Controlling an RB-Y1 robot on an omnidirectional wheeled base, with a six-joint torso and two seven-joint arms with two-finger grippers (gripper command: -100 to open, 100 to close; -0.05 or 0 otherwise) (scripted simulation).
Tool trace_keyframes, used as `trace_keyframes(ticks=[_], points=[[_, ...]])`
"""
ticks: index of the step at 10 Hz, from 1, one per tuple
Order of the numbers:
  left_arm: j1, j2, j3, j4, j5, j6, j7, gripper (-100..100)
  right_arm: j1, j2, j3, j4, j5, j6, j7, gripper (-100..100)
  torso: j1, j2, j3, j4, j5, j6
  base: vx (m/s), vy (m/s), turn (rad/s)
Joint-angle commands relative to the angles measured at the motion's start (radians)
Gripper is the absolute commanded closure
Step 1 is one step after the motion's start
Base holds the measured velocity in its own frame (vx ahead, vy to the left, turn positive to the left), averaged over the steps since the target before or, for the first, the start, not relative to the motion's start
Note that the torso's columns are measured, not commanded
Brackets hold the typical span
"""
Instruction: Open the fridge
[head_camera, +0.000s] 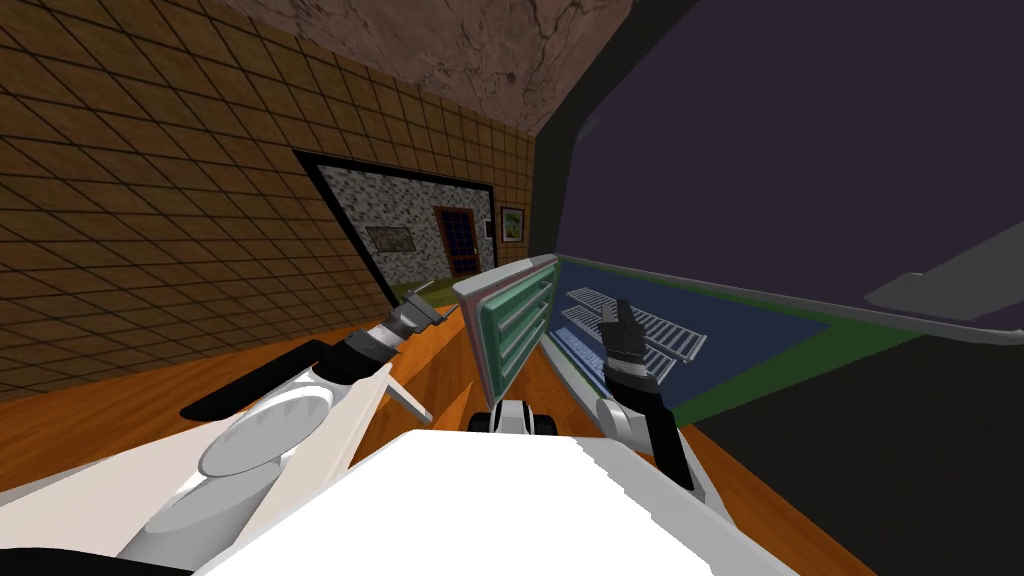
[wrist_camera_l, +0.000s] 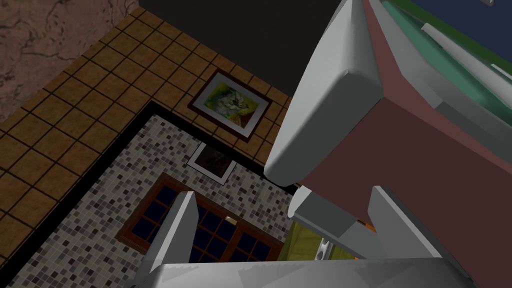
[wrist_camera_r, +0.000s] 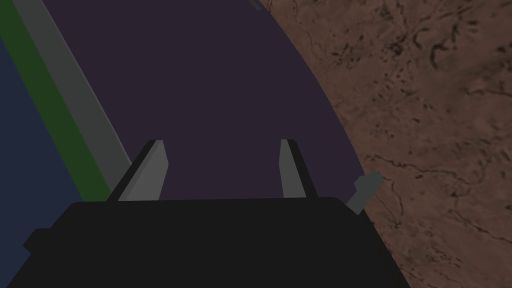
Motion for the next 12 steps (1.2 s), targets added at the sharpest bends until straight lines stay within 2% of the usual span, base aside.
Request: trace_keyframes(ticks=[1, 9, 12], points=[[0.014, 0.019, 0.035, -0.029, 0.042, 0.016, 0.012, -100, 0.0, 0.0, 0.0, 0.0, 0.0, 0.0, 0.0, 0, -0.002, 0.001, 0.001, 0.0, -0.001, 0.0, 0.026, -0.016, 0.088], [0.014, 0.019, 0.035, -0.029, 0.042, 0.016, 0.012, -100, 0.0, 0.0, 0.0, 0.0, 0.0, 0.0, 0.0, 0, -0.003, 0.001, 0.001, 0.0, -0.001, 0.0, 0.0, 0.002, -0.005], [0.021, 0.068, 0.131, -0.029, 0.155, 0.033, 0.016, -100, 0.0, 0.0, 0.0, 0.0, 0.0, 0.0, 0.0, 0, -0.003, 0.001, 0.001, 0.001, -0.001, 0.0, 0.02, -0.028, 0.097]])
